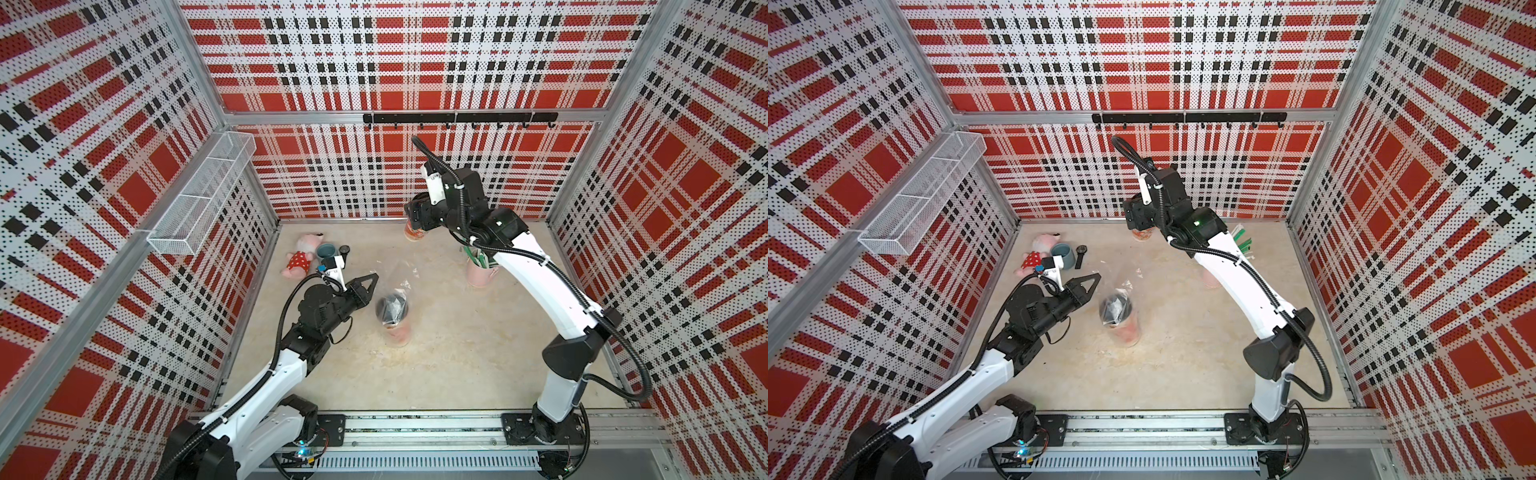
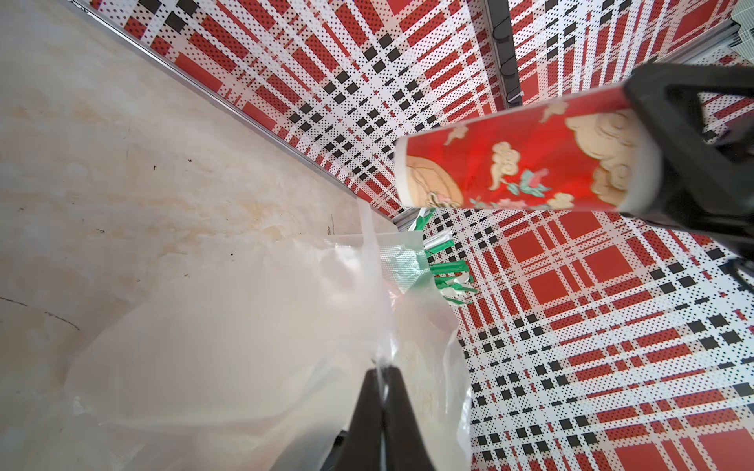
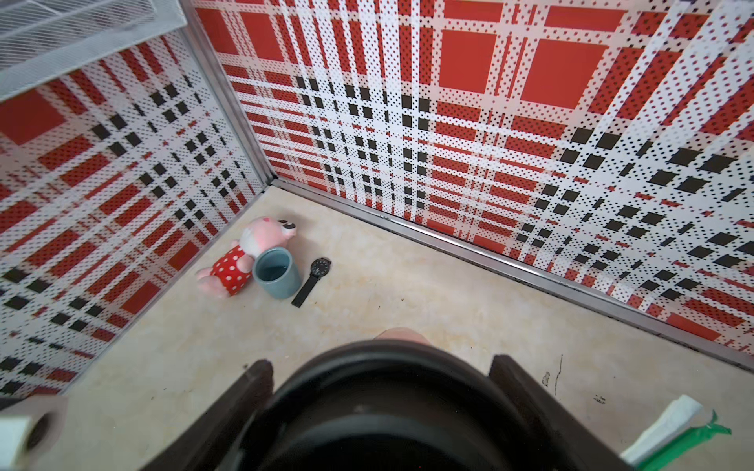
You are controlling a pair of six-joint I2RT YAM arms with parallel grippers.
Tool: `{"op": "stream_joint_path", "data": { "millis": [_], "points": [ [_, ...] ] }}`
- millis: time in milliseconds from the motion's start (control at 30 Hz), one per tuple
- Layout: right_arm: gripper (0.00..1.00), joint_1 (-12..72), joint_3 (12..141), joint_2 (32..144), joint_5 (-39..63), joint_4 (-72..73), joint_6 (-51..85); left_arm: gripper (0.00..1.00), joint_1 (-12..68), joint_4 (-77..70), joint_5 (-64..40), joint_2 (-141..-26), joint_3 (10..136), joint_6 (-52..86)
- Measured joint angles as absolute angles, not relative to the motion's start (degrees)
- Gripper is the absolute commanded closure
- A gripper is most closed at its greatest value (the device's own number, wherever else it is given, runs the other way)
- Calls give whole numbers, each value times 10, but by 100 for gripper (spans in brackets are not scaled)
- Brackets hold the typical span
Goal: Pack milk tea into plastic carrier bags
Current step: Pick up the milk tea cup at the center of the board, then place the milk tea cup in the plastic carrier bag.
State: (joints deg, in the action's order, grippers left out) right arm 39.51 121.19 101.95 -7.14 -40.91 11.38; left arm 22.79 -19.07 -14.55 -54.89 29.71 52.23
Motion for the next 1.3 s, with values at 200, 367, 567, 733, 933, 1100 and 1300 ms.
{"op": "stream_joint_path", "data": {
  "millis": [200, 367, 567, 733, 933, 1100, 1300],
  "points": [
    [19, 422, 1125, 929, -6, -365, 116, 95, 228, -199, -143, -547, 297, 526],
    [19, 441, 1061, 900, 49, -333, 124, 95, 228, -201, -141, -545, 297, 528],
    [19, 444, 991, 900, 74, -323, 139, 95, 228, -206, -134, -535, 289, 536],
    [19, 444, 983, 905, 63, -319, 142, 95, 228, -206, -132, -531, 289, 538],
    [19, 444, 985, 917, 81, -314, 145, 95, 228, -211, -130, -529, 286, 540],
    [19, 443, 984, 918, 83, -314, 143, 95, 228, -213, -129, -529, 285, 540],
    [19, 439, 984, 921, 76, -319, 140, 94, 228, -214, -128, -528, 285, 540]
  ]
}}
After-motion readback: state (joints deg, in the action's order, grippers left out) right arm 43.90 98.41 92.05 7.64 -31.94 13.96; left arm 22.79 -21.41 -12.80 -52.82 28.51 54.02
